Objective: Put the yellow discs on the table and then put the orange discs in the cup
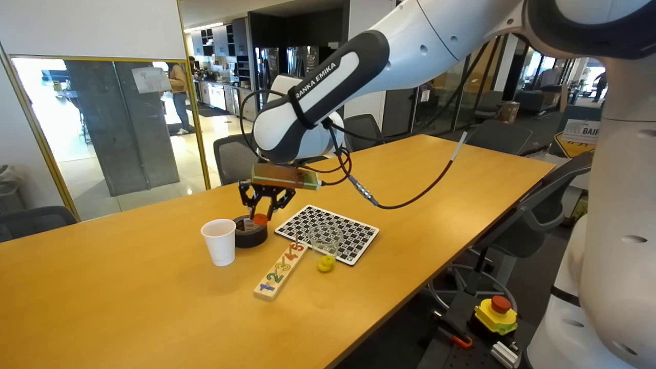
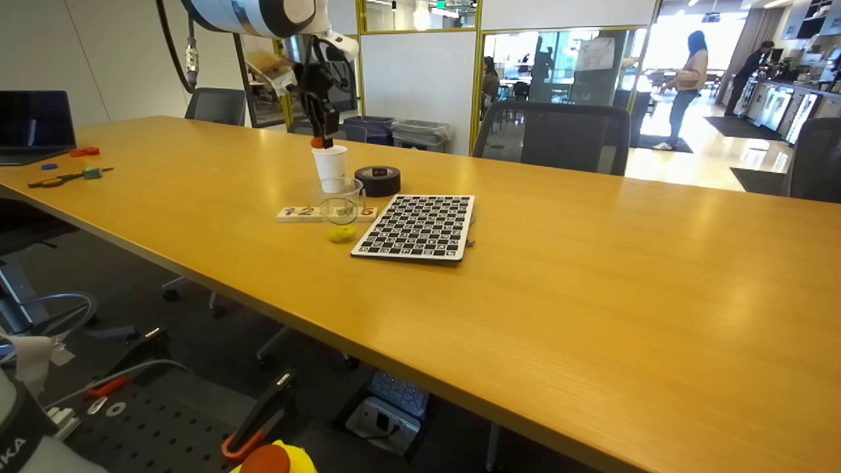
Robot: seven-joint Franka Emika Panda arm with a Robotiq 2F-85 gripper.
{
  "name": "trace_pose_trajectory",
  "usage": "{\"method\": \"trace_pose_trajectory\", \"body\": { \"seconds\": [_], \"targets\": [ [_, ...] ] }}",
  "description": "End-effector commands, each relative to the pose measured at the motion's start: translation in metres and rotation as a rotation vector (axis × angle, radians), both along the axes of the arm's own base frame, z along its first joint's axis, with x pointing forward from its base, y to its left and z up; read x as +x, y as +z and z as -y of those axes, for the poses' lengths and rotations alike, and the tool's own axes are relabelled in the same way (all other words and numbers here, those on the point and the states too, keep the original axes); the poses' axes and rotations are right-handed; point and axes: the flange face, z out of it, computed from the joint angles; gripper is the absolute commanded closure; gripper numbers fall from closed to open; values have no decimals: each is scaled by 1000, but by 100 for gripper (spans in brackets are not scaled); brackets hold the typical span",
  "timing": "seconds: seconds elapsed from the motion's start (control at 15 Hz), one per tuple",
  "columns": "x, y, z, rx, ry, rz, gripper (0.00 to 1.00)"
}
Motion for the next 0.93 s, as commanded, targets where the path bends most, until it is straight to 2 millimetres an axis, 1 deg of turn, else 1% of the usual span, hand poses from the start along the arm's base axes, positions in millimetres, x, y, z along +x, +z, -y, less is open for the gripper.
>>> {"method": "trace_pose_trajectory", "body": {
  "seconds": [0.0,0.13,0.33,0.47,0.67,0.87],
  "targets": [
    [47,9,-9,41,64,12,81],
    [67,5,-16,50,88,13,81],
    [95,-7,-28,51,125,-5,81],
    [110,-14,-35,54,144,-22,81],
    [128,-23,-43,55,164,-41,81],
    [140,-28,-47,57,170,-56,81]
  ]
}}
